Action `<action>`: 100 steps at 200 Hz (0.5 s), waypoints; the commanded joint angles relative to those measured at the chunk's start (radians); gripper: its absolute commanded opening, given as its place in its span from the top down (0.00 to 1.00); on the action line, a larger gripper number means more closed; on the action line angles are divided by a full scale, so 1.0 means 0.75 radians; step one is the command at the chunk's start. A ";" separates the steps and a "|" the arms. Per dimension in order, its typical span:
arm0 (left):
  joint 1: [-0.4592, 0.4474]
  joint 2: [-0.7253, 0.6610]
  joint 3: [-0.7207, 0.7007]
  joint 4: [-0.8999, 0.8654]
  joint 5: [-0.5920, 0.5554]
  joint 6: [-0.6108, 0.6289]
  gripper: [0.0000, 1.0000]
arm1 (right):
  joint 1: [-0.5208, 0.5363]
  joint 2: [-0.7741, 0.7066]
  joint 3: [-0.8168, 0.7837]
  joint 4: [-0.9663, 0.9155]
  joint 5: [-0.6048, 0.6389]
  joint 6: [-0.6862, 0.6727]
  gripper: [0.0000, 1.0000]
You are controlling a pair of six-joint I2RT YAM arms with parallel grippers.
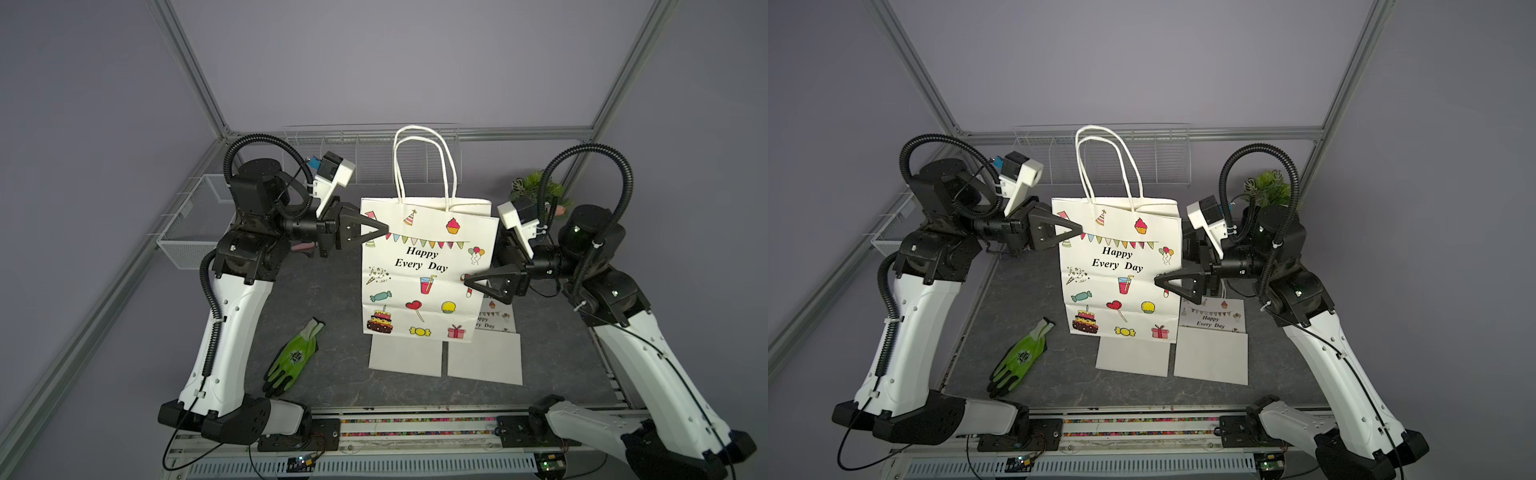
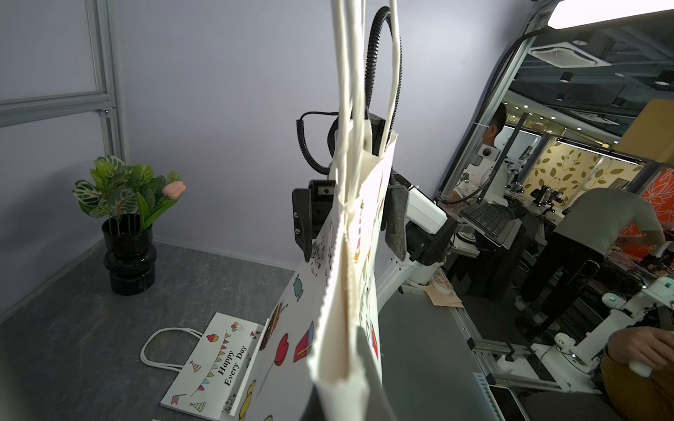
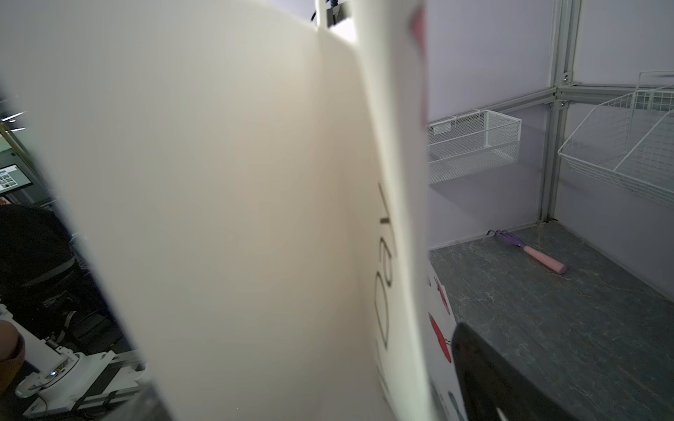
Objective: Put away the paper bag
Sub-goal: Press the paper bag.
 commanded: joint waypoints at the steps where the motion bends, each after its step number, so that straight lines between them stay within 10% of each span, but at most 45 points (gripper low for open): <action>1: -0.002 -0.023 -0.045 0.212 -0.077 -0.170 1.00 | 0.016 0.007 0.054 -0.091 0.046 -0.094 0.04; 51: 0.064 -0.068 -0.248 0.779 -0.175 -0.612 1.00 | 0.034 0.052 0.104 -0.194 0.150 -0.155 0.36; 100: 0.066 -0.087 -0.308 0.802 -0.162 -0.612 1.00 | 0.038 0.068 0.123 -0.205 0.245 -0.136 0.46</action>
